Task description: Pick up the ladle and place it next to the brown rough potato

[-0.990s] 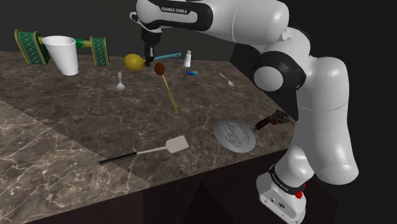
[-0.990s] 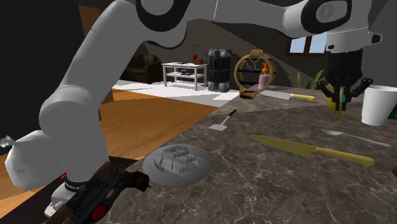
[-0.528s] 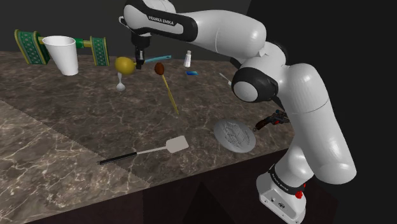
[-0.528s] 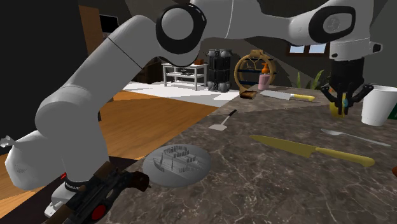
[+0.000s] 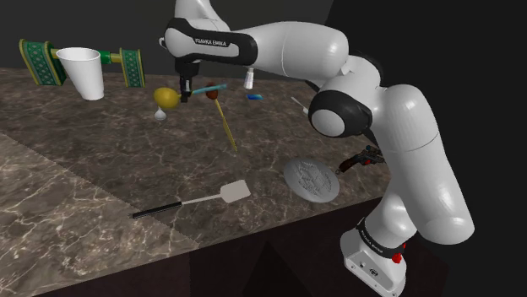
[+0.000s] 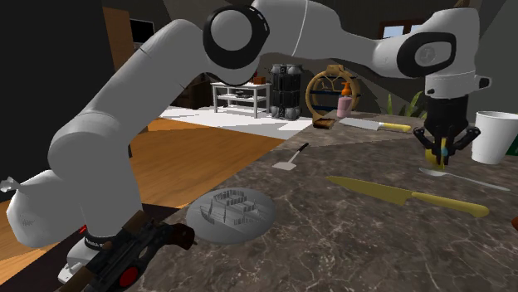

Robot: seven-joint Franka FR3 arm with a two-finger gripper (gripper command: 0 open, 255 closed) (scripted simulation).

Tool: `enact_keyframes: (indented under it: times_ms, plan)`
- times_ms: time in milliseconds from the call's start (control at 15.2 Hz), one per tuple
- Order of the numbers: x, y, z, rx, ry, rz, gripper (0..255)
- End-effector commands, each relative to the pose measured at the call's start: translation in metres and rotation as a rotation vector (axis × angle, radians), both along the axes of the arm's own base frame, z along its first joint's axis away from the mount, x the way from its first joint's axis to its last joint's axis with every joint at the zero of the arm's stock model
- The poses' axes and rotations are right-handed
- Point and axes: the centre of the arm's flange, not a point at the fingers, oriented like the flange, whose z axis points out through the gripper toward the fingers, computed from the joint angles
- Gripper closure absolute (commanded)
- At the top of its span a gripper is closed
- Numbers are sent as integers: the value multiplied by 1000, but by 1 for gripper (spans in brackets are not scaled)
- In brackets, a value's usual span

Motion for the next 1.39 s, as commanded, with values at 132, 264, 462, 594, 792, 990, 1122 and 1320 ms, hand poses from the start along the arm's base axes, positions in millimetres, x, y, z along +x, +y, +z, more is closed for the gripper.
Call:
enact_keyframes:
  times_ms: [132, 264, 462, 594, 792, 990, 1122, 1320]
  plan:
    - [1, 0, -21, 0, 0, 0, 255]
    - [1, 0, -32, 0, 0, 0, 255]
    - [1, 0, -47, 0, 0, 0, 255]
    - [1, 0, -58, 0, 0, 0, 255]
    - [1, 0, -59, 0, 0, 0, 255]
    - [1, 0, -59, 0, 0, 0, 255]
    - [1, 0, -59, 0, 0, 0, 255]
    - [1, 0, -59, 0, -1, 0, 0]
